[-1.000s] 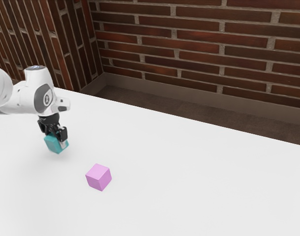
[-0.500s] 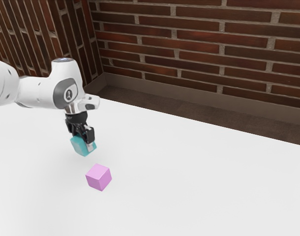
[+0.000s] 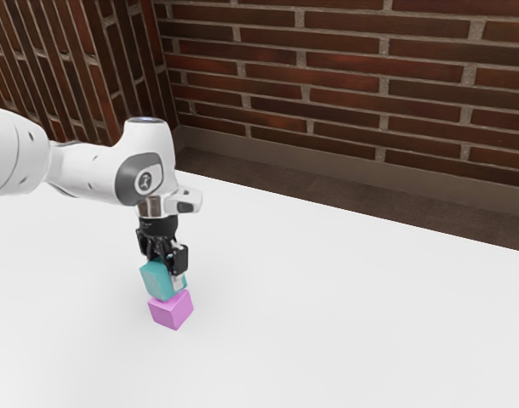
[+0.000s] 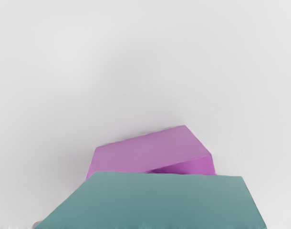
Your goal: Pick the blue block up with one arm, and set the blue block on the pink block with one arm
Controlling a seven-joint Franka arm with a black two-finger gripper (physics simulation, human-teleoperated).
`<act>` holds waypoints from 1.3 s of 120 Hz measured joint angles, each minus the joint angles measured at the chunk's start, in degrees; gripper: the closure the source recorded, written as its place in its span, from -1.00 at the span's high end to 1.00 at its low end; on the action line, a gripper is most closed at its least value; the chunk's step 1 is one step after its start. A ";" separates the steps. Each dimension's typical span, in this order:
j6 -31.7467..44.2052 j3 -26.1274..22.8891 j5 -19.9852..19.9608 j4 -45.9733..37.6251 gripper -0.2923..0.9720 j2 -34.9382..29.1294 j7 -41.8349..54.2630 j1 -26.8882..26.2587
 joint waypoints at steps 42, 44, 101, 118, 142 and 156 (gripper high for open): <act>-0.43 -0.18 0.19 0.27 0.40 -0.13 -1.35 -0.07; -0.44 -0.23 0.23 0.60 0.41 -0.18 -1.39 -0.07; -6.20 -0.39 10.31 20.82 0.52 -13.14 -2.21 -0.56; -11.57 -0.45 13.73 26.90 0.53 -15.47 -2.50 -0.45; -19.00 -1.16 15.04 31.55 0.54 -15.69 -4.12 -0.68; -25.90 -3.15 15.43 40.20 0.54 -15.81 -4.92 -1.32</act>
